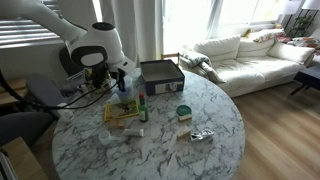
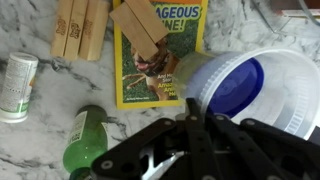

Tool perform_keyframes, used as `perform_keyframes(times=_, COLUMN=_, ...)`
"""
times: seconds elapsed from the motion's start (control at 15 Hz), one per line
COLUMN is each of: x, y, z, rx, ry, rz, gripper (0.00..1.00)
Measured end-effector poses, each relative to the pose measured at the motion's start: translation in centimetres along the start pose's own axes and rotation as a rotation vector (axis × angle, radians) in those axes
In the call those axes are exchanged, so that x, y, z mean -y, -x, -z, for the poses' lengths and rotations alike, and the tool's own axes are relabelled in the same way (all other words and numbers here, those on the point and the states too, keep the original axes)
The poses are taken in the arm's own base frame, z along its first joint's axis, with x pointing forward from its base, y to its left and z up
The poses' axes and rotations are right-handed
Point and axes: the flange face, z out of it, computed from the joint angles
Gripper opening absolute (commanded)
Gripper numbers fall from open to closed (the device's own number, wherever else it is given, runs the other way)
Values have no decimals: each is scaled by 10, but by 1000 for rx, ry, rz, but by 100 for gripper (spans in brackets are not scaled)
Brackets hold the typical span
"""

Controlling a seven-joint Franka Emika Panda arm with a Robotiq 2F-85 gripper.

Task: Move the plastic cup to the left side of the table then put the green bottle in it

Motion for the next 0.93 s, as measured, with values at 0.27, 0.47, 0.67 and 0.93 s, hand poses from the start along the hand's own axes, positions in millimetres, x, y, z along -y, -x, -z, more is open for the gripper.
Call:
perform_keyframes(times=0.27, x=16, y=9, z=32, rx=25, ry=-26, rz=150, gripper=1)
perform_keyframes(times=0.47, x=27, y=24, z=65, rx=79, ry=-49, rz=304, gripper=1)
perform_keyframes(times=0.67, x=38, y=40, z=97, rx=125, ry=-102, rz=438, gripper=1)
perform_keyframes(times=0.93, x=55, y=58, z=115, rx=142, ry=-188, rz=551, gripper=1)
